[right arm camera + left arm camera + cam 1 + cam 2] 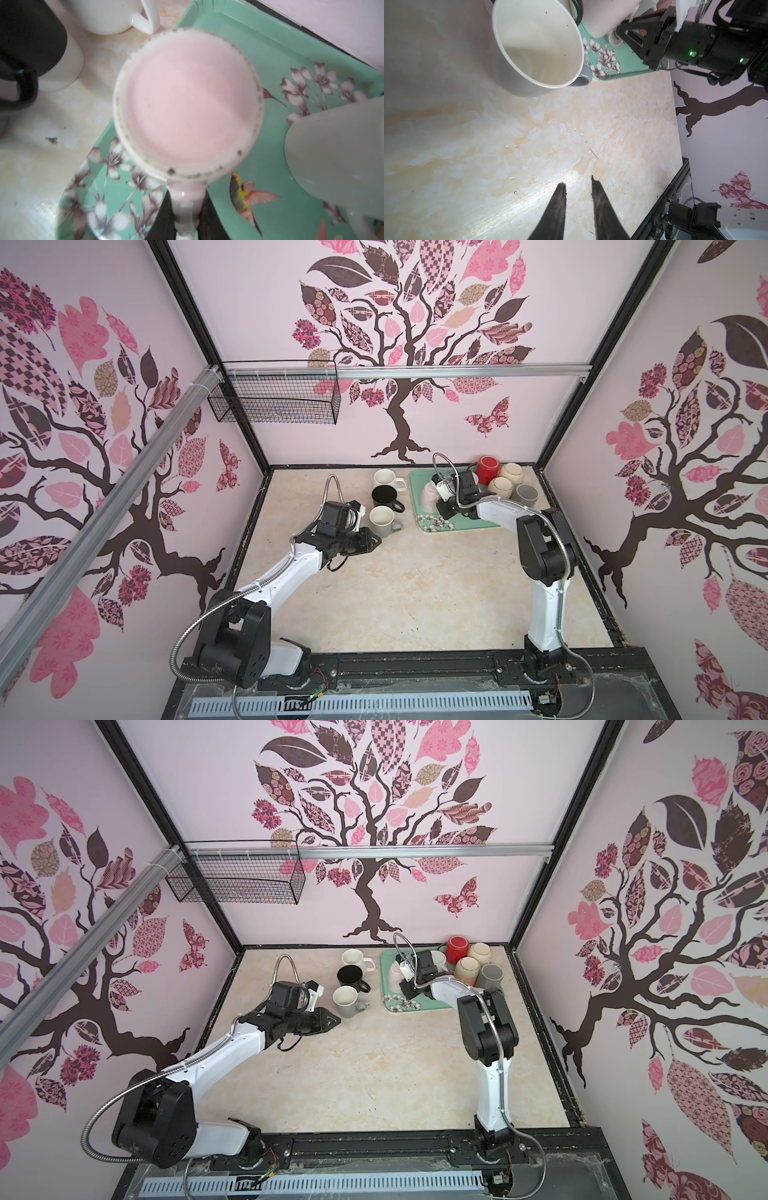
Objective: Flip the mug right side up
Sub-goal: 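Lift the pink mug off the tray with the right gripper while left gripper approaches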
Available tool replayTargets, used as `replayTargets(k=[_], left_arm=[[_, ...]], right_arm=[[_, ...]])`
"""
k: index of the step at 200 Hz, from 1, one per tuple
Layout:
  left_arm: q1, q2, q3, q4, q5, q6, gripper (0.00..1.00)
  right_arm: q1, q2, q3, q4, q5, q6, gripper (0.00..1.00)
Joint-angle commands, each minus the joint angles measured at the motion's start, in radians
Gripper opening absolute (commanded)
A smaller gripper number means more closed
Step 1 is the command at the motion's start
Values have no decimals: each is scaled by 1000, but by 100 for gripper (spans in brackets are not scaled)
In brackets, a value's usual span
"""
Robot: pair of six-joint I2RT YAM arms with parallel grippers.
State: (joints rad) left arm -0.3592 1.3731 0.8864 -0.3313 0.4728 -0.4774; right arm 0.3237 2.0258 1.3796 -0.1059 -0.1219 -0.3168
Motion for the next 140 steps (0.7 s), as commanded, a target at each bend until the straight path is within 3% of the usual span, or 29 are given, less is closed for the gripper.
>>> replayTargets(k=[1, 74, 140], left_arm=[[-26, -40, 19, 8, -13, 23, 26], [-209, -71, 66, 79, -135, 101, 27], [-260, -166, -36, 276, -220, 93, 31]], right_arm=[[23, -123, -121, 41, 36, 1, 0], [31, -361, -437, 298, 96, 234, 0], [20, -468, -494, 449, -30, 423, 0]])
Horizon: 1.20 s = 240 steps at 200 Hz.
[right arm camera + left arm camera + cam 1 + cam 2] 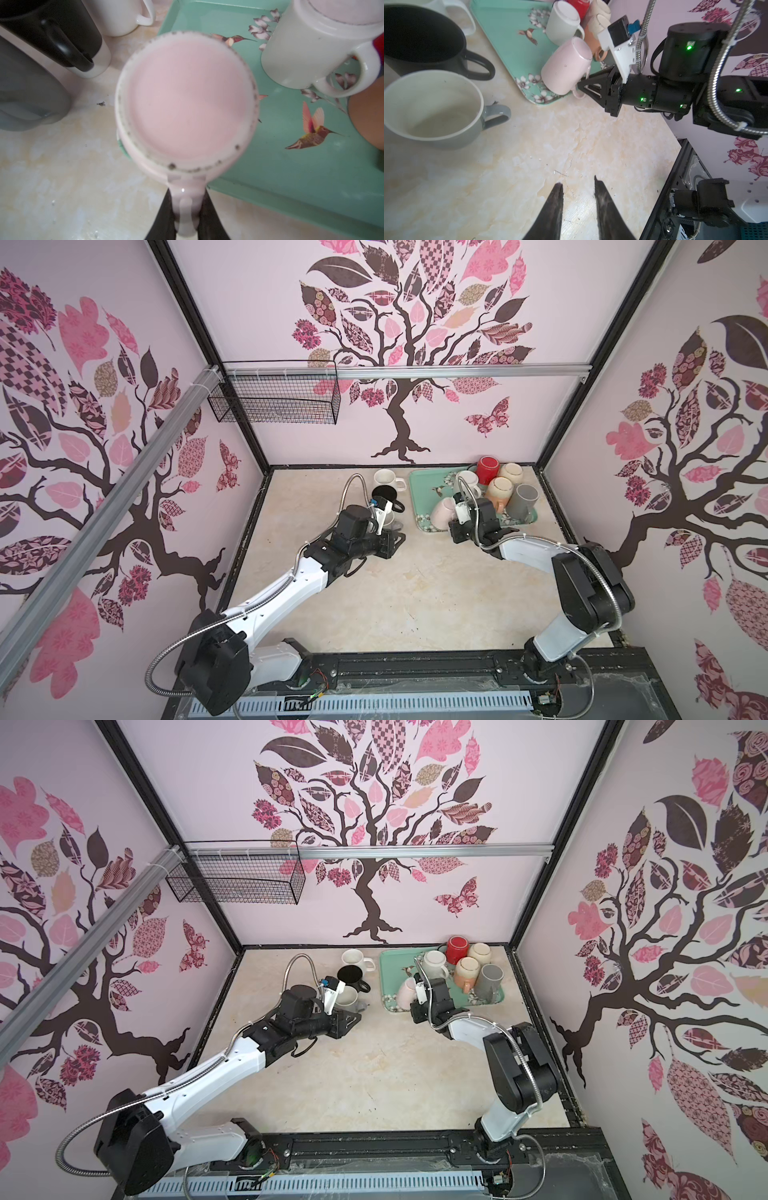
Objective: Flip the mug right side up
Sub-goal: 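Lift the pink mug off the tray with the right gripper while left gripper approaches, then grip the pink mug with the left gripper while right gripper holds its handle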
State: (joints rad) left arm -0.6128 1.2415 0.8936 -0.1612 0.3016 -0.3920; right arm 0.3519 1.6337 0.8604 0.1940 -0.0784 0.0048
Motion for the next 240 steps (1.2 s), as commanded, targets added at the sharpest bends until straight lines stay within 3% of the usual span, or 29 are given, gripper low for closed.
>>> replayTargets(k=[1, 37, 78, 131, 160, 203, 240], left_arm=[[-6, -37, -45, 108, -50, 7, 31], [-8, -107, -97, 144, -125, -3, 37], [-9, -118, -99, 130, -136, -24, 42], [-6, -181, -139, 161, -145, -40, 48], [-6, -152, -144, 236, -70, -92, 53], [-5, 13, -55, 314, 93, -229, 53], [-5, 69, -41, 421, 132, -300, 51]], right_arm=[[-8, -75, 25, 152, -77, 104, 0], [-30, -122, -1, 232, -165, 237, 0], [-26, -217, -94, 369, -275, 416, 0], [65, -326, -277, 624, -270, 600, 0], [65, -340, -278, 664, -310, 660, 0], [65, -357, -244, 676, -365, 729, 0], [64, -374, -237, 734, -412, 810, 0]])
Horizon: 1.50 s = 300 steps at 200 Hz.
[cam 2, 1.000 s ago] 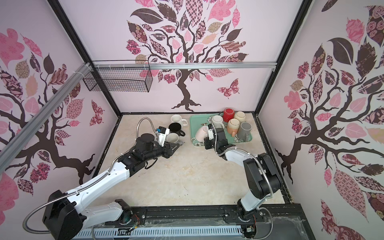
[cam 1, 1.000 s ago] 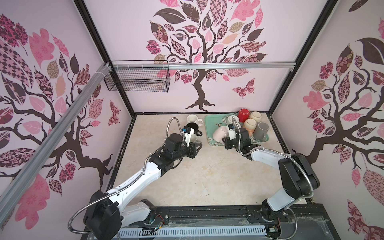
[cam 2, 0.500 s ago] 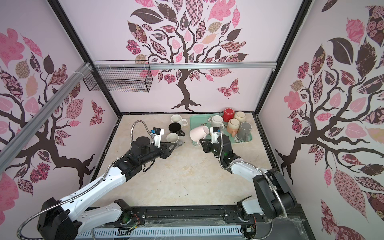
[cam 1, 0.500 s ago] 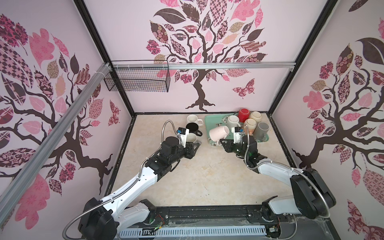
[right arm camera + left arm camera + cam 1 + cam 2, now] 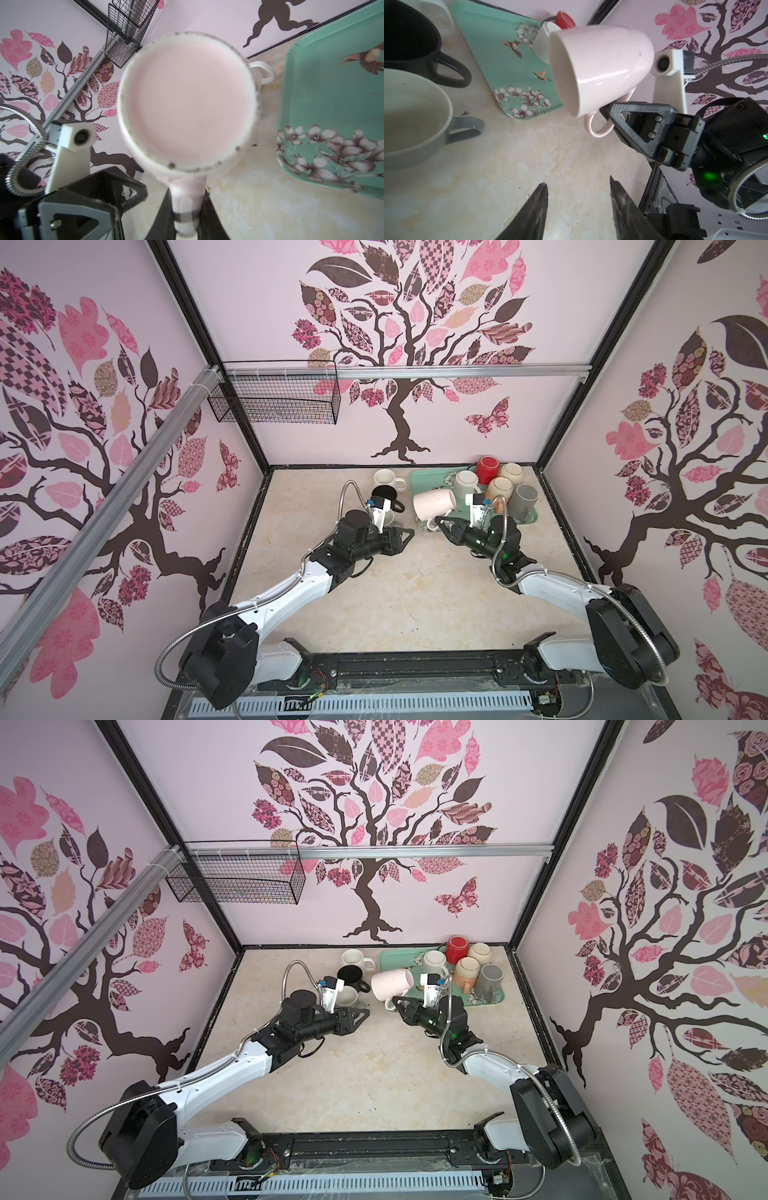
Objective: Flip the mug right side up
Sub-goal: 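Grip the pink mug with the left gripper while right gripper holds its handle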
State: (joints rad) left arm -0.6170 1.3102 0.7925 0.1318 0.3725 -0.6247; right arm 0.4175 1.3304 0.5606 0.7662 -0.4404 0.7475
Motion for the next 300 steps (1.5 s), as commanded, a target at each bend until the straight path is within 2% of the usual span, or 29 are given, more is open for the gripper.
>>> replayTargets(k=[1, 69, 125, 158, 226, 300], left_arm=[[-1, 1, 59, 131, 62, -69, 51], [6, 81, 70, 303, 147, -220, 52], [41, 190, 149, 442, 299, -322, 49], [42, 222, 143, 569, 340, -391, 44], [41, 228, 155, 578, 349, -412, 29], [39, 286, 177, 675, 400, -504, 21]], right_arm=[[-2, -71, 63, 164, -50, 69, 0], [-2, -41, 66, 329, -105, 224, 0], [-2, 20, 60, 478, -150, 366, 0], [-2, 33, 60, 481, -156, 368, 0], [-2, 65, 73, 497, -175, 387, 0], [-2, 82, 84, 505, -188, 395, 0]])
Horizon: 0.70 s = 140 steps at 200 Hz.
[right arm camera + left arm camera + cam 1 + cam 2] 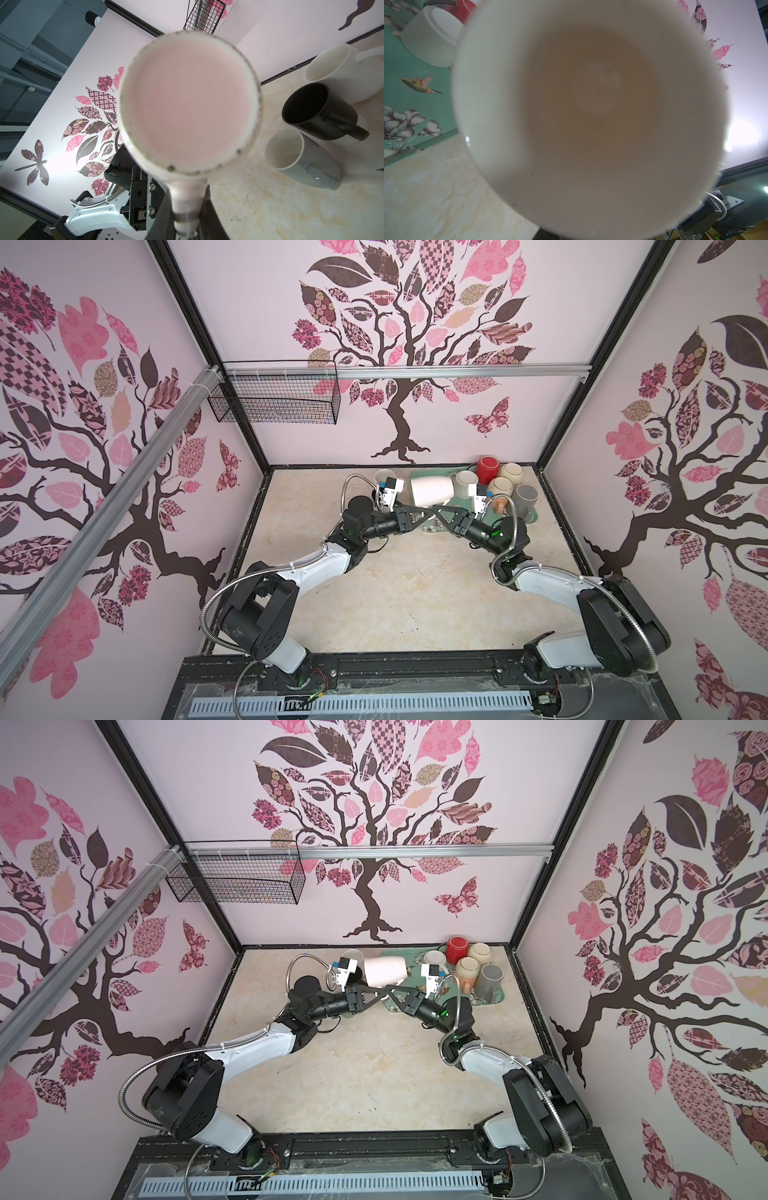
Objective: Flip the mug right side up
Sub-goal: 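Grip the pink mug with the left gripper while right gripper holds its handle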
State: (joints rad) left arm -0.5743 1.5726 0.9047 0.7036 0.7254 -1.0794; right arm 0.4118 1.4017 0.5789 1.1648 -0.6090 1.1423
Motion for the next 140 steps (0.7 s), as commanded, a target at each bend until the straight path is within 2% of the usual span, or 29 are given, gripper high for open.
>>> replayTargets(k=[1, 15, 31, 46, 87, 112, 140], left_arm=[[-3, 24, 66, 106, 49, -50, 21], [-3, 33, 69, 128, 60, -68, 17], [1, 33, 58, 145, 50, -81, 0], [8, 29, 46, 147, 40, -85, 0], [28, -11, 9, 128, 29, -71, 0], [34, -68, -6, 14, 4, -8, 0], [37, -139, -21, -140, -57, 83, 0]], right_arm=[[4, 11, 66, 106, -20, 1, 0], [4, 11, 61, 105, -20, -2, 0], [4, 10, 55, 98, -13, -6, 0], [4, 0, 48, 69, -6, -17, 0], [3, -61, 44, -80, 25, -101, 25], [3, -107, 59, -193, 34, -172, 34], [4, -135, 102, -353, 15, -262, 39]])
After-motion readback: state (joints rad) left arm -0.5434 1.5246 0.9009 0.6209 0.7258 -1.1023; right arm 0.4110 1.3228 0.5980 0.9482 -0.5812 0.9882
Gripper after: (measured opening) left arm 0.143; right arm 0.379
